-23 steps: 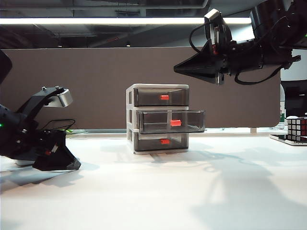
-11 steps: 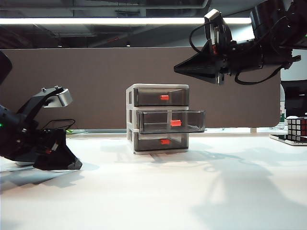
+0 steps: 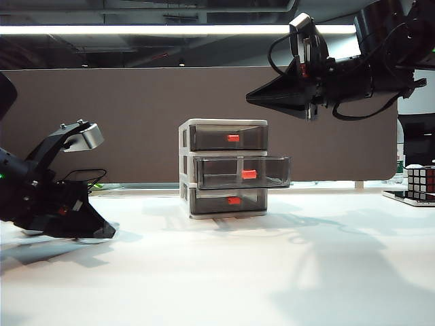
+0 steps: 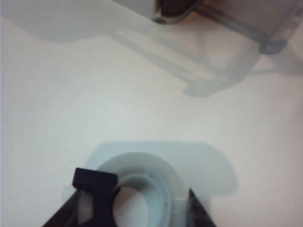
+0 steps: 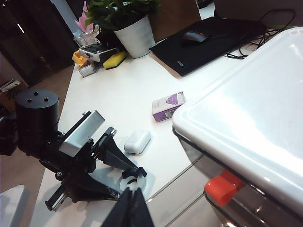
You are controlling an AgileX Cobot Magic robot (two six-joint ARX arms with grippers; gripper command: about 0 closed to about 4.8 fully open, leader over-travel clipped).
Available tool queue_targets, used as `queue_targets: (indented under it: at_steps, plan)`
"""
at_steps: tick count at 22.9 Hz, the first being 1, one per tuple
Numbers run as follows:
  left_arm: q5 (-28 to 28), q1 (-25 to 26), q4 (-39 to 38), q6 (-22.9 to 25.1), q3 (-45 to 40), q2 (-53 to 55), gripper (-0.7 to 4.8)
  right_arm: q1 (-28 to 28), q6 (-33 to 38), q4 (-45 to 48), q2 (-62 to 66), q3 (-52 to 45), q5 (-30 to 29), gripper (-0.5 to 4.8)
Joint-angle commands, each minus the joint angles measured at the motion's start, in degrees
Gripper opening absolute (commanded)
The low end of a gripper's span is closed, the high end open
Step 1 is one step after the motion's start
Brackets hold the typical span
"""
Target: Open the second layer of the drawer on the table, pick up the transparent tape on the table and put it in, and finally close the drawer.
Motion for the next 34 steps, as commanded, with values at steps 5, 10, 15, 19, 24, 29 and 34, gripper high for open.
queue_targets:
  at_steps: [5,10,15,19,24,29,34]
  plan:
    - [0.5,0.0,-1.0,0.1,-0.1,0.2,1.09,0.1,-0.1,0.2,-0.5,0.2,-0.1,-0.05]
    - [0.2,0.0,1.4,0.0,-0.1,0.2,1.09,0.1,-0.2,0.2,-0.5,0.2,-0.1,-0.05]
    - [0.3,0.0,2.7,-1.5,-0.1,-0.4,1.1,0.1,-0.2,0.2,-0.5,0.2,-0.1,-0.05]
    - [0.3,0.0,2.9,-1.7,-0.1,-3.9,1.1,0.1,-0.4,-0.1,-0.5,0.2,-0.1,-0.05]
    - [2.4,-2.0,2.8,-5.0,0.2,-12.9,1.11,0.1,-0.6,-0.3,-0.5,0.2,-0.1,-0.05]
    - [2.4,-9.9,-1.3,-4.7,6.1,-14.4,1.12,0.1,-0.6,-0.3,-0.5,0.2,0.2,-0.05]
    - [-1.3,-15.7,-5.8,-2.4,14.8,-12.5,1.11,0.1,-0.6,-0.4,-0.5,0.2,0.2,-0.05]
